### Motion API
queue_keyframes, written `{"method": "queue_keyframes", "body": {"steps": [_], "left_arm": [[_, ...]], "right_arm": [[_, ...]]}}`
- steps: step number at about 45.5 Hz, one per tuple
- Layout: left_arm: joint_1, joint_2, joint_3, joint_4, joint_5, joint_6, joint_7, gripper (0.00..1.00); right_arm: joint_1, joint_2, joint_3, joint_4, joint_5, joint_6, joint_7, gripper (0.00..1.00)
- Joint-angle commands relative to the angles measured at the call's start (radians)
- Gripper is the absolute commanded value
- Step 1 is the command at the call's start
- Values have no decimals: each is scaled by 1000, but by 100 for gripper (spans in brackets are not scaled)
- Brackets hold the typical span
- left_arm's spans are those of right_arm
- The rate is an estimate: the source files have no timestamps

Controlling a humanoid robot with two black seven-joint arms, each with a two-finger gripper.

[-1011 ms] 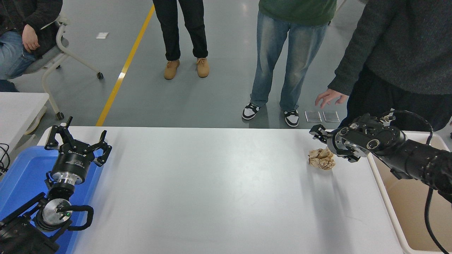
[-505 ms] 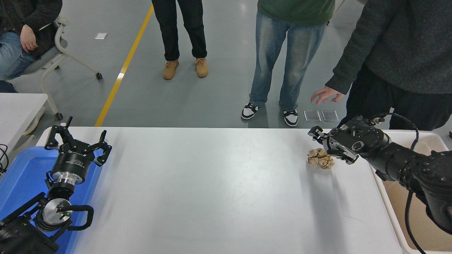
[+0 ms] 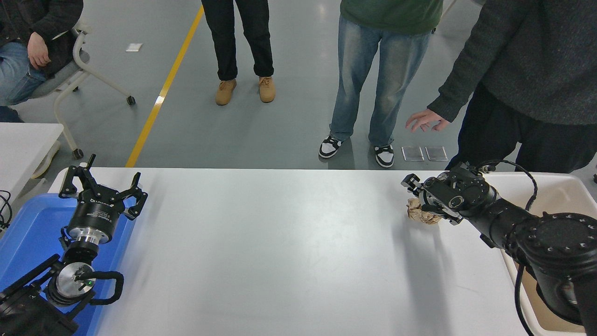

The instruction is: Clean the table surface

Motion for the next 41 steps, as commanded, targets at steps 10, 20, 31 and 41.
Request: {"method": "queue_keyframes", "body": {"steps": [10,20,31,41], "left_arm": [[0,0,0,0,0,0,0,99],[0,0,0,0,0,0,0,99],[0,0,0,0,0,0,0,99],[0,0,0,0,0,0,0,99]], "right_arm": [[-23,6,-13,-70,-6,-8,4,99],[-31,6,-13,-70,-6,-20,21,99],[-58,6,-14,-122,-6,-29,93,98],[-66,6,-14,-113,-26,-23,159,98]]}}
